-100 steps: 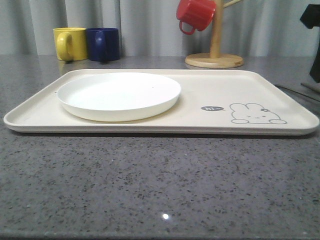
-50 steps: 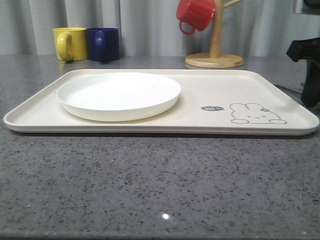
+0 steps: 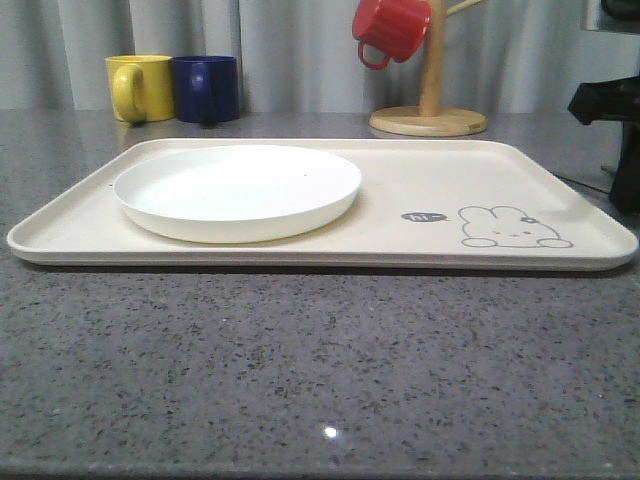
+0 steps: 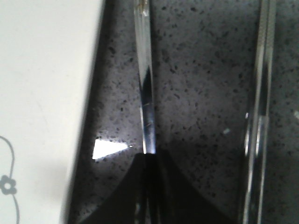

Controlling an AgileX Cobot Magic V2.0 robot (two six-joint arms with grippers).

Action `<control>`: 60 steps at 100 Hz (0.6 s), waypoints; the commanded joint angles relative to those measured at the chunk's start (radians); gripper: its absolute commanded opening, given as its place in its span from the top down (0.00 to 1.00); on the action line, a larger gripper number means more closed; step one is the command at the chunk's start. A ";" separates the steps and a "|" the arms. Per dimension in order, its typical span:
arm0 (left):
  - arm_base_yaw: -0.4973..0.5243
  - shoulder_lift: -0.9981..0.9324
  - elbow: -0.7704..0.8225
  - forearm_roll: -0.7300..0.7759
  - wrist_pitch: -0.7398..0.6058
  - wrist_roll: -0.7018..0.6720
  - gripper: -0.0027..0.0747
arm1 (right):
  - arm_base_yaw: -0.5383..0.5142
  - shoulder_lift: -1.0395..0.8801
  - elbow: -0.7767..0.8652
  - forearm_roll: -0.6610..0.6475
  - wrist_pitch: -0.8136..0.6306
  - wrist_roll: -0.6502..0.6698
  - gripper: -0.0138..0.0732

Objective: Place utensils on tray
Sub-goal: 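Reach the right gripper down and grasp the fork, then carry the fork onto the tray beside the plate and release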

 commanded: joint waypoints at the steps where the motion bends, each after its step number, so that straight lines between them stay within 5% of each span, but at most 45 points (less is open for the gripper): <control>1: -0.007 0.008 -0.029 -0.006 -0.070 0.003 0.99 | -0.002 -0.046 -0.056 -0.004 0.014 0.018 0.90; 38: -0.007 0.008 -0.029 -0.006 -0.070 0.003 0.99 | 0.110 -0.150 -0.130 -0.036 0.075 0.290 0.90; 60: -0.007 0.008 -0.029 -0.006 -0.070 0.003 0.99 | 0.320 -0.131 -0.133 -0.293 0.029 0.658 0.90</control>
